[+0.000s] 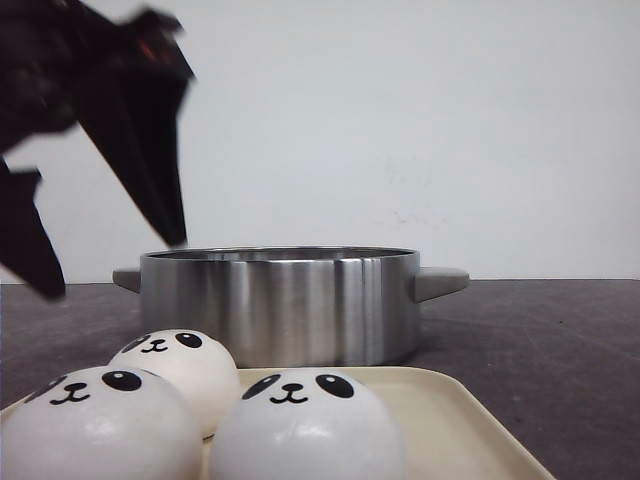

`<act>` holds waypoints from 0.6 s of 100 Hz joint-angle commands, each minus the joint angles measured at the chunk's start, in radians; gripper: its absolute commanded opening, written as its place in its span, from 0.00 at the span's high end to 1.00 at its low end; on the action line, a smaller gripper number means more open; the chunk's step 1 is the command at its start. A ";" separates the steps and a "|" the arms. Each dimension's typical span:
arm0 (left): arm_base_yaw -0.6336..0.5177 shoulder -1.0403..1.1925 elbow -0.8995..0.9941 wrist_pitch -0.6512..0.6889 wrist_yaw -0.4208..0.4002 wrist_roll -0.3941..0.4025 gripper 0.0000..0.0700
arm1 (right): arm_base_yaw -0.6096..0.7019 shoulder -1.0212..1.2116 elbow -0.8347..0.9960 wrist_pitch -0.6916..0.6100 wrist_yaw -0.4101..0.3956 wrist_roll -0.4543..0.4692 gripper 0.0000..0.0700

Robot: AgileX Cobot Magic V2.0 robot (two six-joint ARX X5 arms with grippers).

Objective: Steam buns
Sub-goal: 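Lower the left gripper onto a panda bun on the tray and grasp it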

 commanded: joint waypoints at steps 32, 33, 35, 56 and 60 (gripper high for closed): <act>-0.100 0.190 0.015 0.121 -0.005 -0.093 0.15 | 0.009 -0.002 0.019 -0.116 0.052 0.023 0.99; -0.100 0.193 0.015 0.125 -0.006 -0.097 0.15 | 0.009 -0.002 0.019 -0.116 0.051 0.023 0.99; -0.099 0.199 0.015 0.131 -0.009 -0.101 0.15 | 0.009 -0.002 0.019 -0.116 0.051 0.023 0.99; -0.099 0.246 0.015 0.140 -0.063 -0.103 0.15 | 0.009 -0.003 0.019 -0.121 0.048 0.028 0.99; -0.099 0.254 0.015 0.132 -0.063 -0.103 0.16 | 0.009 -0.003 0.019 -0.124 0.048 0.031 0.99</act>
